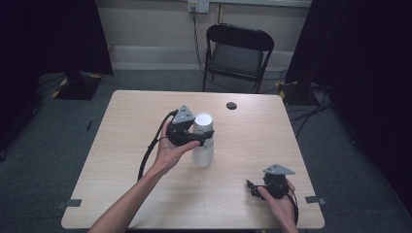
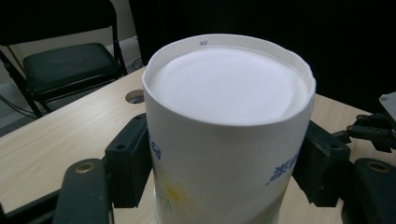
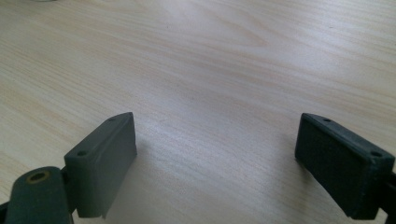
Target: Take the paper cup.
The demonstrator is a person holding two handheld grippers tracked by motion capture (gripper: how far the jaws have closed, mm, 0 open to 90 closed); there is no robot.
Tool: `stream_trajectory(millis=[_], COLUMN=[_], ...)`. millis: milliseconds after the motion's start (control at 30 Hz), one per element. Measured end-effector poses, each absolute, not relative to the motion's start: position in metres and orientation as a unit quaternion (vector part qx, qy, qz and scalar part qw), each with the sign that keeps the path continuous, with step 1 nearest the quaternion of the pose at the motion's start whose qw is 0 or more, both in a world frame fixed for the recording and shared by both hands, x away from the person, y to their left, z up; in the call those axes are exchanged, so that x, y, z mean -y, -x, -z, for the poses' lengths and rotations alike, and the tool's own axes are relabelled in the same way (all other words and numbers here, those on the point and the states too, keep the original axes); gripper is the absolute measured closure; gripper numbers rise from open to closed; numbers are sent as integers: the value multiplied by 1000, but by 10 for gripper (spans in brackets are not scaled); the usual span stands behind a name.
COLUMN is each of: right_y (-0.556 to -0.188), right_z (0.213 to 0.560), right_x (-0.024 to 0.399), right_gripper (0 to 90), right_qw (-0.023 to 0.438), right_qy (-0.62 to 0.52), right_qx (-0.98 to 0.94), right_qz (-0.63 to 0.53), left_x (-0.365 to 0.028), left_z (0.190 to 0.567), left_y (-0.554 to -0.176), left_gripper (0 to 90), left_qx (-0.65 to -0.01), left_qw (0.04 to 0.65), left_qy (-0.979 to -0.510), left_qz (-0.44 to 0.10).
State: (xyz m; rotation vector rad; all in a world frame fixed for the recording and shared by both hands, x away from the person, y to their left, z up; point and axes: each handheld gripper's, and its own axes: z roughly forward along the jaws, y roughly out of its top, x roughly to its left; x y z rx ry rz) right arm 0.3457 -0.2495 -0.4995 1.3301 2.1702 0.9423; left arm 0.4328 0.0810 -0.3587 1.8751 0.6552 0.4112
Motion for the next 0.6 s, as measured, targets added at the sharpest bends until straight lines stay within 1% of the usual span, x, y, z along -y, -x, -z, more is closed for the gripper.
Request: stream_trajectory(millis=[300,433,600], right_y=[-346,-346,-346], right_z=[499,499,500], right_x=[249,249,250], right_gripper=[121,120,120], right_qw=[212,212,212], right_qy=[-479,-479,-479], right_qx=[-781,-781,-782], right_qz=[-339,-339,-339], left_x=[-85,-84,-84], left_z=[344,342,339], left_y=[-433,-433,-431], left_gripper=[302,303,305], left_qx=[-279,-275,-272], left_qw=[543,540,550], left_qy=[-773,-775,-770], left_qz=[-174,-181,-176])
